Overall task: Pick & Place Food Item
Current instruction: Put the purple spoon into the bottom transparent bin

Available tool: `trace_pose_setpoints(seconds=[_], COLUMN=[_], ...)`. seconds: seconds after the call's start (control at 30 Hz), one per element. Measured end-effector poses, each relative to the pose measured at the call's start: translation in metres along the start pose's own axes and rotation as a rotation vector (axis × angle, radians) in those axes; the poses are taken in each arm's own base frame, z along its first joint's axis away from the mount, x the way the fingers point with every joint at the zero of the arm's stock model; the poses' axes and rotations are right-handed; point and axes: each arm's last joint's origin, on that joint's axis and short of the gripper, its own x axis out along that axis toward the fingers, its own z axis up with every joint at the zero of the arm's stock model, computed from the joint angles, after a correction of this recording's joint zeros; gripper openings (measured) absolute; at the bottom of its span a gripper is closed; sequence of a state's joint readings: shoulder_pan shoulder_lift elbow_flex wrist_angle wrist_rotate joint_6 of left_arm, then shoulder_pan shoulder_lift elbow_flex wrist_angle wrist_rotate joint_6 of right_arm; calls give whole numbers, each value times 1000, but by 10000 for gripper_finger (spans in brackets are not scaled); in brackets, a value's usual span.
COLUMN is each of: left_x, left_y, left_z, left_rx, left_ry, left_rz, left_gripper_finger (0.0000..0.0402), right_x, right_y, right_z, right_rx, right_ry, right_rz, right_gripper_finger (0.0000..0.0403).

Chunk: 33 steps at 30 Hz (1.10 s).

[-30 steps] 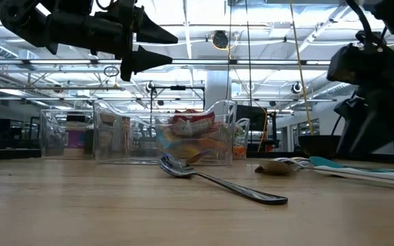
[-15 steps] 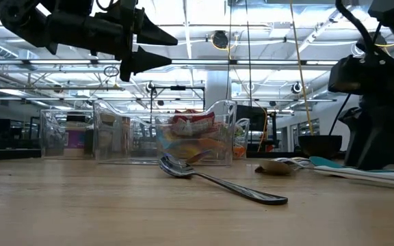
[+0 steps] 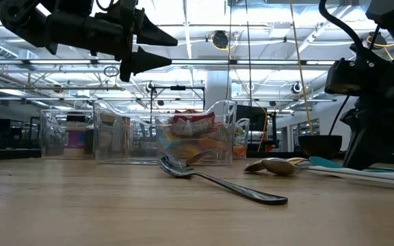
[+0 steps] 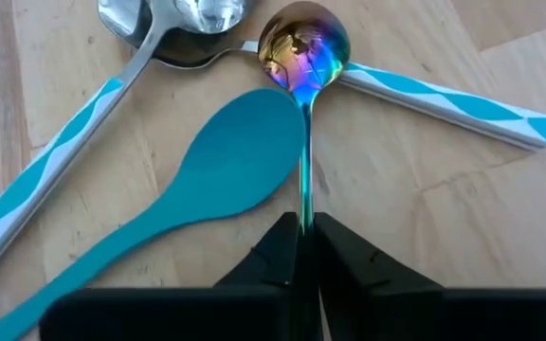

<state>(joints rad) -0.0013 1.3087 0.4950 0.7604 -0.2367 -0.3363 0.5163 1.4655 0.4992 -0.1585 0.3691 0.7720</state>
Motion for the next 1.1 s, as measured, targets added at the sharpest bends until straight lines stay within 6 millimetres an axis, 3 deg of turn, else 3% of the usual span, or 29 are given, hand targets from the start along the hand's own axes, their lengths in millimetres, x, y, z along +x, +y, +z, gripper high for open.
trace_pose_setpoints(seconds=[0.2, 0.6, 0.87, 1.1], left_x=[0, 0, 0, 0], left_y=[0, 0, -2, -4], left_z=[0, 0, 3, 7], left_rx=[-1, -5, -21, -19], left_ry=[0, -1, -22, -60], left_rz=[0, 0, -47, -70], left_gripper_finger=[262, 262, 262, 262], right_x=[-6, -45, -71, -90], right_y=[1, -11, -11, -9], right_z=[6, 21, 43, 75], right_rx=[12, 31, -13, -64], right_ry=[-66, -283, -607, -885], right_rz=[20, -3, -79, -157], right_gripper_finger=[8, 8, 8, 8])
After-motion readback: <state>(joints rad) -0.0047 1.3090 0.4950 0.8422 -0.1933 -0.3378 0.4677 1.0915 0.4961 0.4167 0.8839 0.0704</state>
